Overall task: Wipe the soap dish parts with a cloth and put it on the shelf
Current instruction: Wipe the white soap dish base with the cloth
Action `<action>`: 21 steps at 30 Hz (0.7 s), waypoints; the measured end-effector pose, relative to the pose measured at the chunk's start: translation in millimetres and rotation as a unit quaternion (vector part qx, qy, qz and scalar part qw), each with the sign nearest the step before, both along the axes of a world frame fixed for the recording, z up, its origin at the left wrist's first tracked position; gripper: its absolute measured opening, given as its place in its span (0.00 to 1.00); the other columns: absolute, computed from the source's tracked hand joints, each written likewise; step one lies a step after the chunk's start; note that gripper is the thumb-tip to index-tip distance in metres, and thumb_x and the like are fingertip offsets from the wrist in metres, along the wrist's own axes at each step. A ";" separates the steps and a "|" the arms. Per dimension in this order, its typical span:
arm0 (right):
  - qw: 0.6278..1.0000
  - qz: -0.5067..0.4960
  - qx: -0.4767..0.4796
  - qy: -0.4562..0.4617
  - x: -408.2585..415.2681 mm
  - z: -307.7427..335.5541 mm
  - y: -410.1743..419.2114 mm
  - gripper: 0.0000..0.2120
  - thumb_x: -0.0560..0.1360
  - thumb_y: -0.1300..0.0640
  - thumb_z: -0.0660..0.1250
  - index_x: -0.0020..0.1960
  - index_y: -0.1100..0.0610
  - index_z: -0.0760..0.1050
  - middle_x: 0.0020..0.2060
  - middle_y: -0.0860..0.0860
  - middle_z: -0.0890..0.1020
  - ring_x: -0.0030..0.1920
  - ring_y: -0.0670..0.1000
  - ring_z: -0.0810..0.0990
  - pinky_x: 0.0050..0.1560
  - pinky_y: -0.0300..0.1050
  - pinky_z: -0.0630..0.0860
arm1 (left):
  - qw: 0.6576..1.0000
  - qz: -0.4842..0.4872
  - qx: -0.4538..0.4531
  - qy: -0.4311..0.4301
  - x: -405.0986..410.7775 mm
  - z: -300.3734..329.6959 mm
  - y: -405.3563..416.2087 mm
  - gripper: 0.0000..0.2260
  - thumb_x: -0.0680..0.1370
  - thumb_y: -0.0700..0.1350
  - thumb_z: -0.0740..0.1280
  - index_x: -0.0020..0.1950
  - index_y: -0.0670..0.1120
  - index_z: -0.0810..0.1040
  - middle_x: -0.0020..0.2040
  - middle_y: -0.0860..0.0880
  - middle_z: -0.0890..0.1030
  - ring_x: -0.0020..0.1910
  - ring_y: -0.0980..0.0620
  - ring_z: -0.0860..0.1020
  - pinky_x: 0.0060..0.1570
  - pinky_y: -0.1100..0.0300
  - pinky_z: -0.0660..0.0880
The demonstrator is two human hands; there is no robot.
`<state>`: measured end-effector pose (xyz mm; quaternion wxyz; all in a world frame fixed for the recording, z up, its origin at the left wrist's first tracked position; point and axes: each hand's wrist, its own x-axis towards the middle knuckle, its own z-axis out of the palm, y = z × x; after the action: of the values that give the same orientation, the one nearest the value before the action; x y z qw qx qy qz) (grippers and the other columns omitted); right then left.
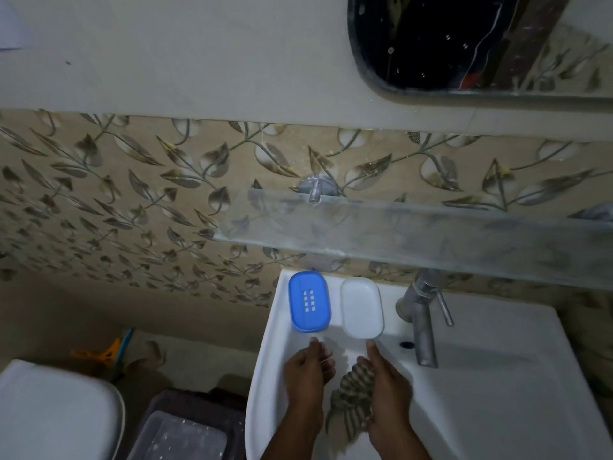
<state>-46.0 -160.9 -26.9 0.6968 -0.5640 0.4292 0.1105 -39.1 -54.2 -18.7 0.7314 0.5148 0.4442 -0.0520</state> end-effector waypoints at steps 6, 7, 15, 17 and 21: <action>0.998 -0.043 -0.006 -0.035 21.2 0.9 -4.0 0.22 0.67 0.37 0.75 0.48 0.54 0.84 0.44 0.54 0.87 0.45 0.57 0.86 0.53 0.58 0.82 | 0.999 -0.047 0.008 -0.009 5.6 5.5 -14.3 0.08 0.78 0.45 0.70 0.45 0.42 0.85 0.42 0.43 0.87 0.45 0.44 0.85 0.43 0.56 0.81; 0.998 -0.053 -0.018 -0.043 22.5 1.9 -4.0 0.21 0.68 0.39 0.74 0.51 0.53 0.82 0.46 0.54 0.86 0.47 0.57 0.85 0.54 0.57 0.82 | 0.998 -0.053 0.011 -0.010 7.0 5.3 -15.3 0.08 0.78 0.45 0.70 0.46 0.42 0.85 0.42 0.43 0.87 0.45 0.44 0.85 0.44 0.56 0.82; 0.988 -0.069 -0.058 -0.129 21.0 10.7 -3.5 0.14 0.74 0.50 0.73 0.59 0.44 0.78 0.56 0.51 0.82 0.53 0.54 0.82 0.55 0.56 0.81 | 0.995 -0.098 0.018 -0.030 13.1 5.7 -20.9 0.12 0.78 0.50 0.69 0.45 0.43 0.86 0.41 0.45 0.88 0.46 0.46 0.86 0.54 0.48 0.82; 0.987 -0.058 -0.044 -0.144 19.7 10.0 -3.5 0.15 0.75 0.53 0.72 0.61 0.44 0.78 0.59 0.51 0.82 0.56 0.54 0.82 0.59 0.58 0.80 | 0.995 -0.098 0.014 -0.032 14.2 7.3 -22.0 0.11 0.78 0.49 0.70 0.44 0.42 0.86 0.40 0.45 0.88 0.46 0.46 0.86 0.53 0.48 0.82; 0.987 -0.062 -0.018 -0.151 10.8 8.1 -1.0 0.18 0.76 0.56 0.71 0.65 0.52 0.78 0.61 0.53 0.82 0.56 0.53 0.83 0.59 0.51 0.80 | 0.993 -0.109 0.033 -0.043 11.2 6.6 -22.3 0.09 0.78 0.48 0.70 0.47 0.43 0.85 0.42 0.46 0.88 0.47 0.46 0.86 0.54 0.47 0.82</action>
<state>-35.2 -161.9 -18.8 0.7487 -0.5591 0.3552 -0.0265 -27.9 -76.5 -12.2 0.7223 0.5857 0.3554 -0.0947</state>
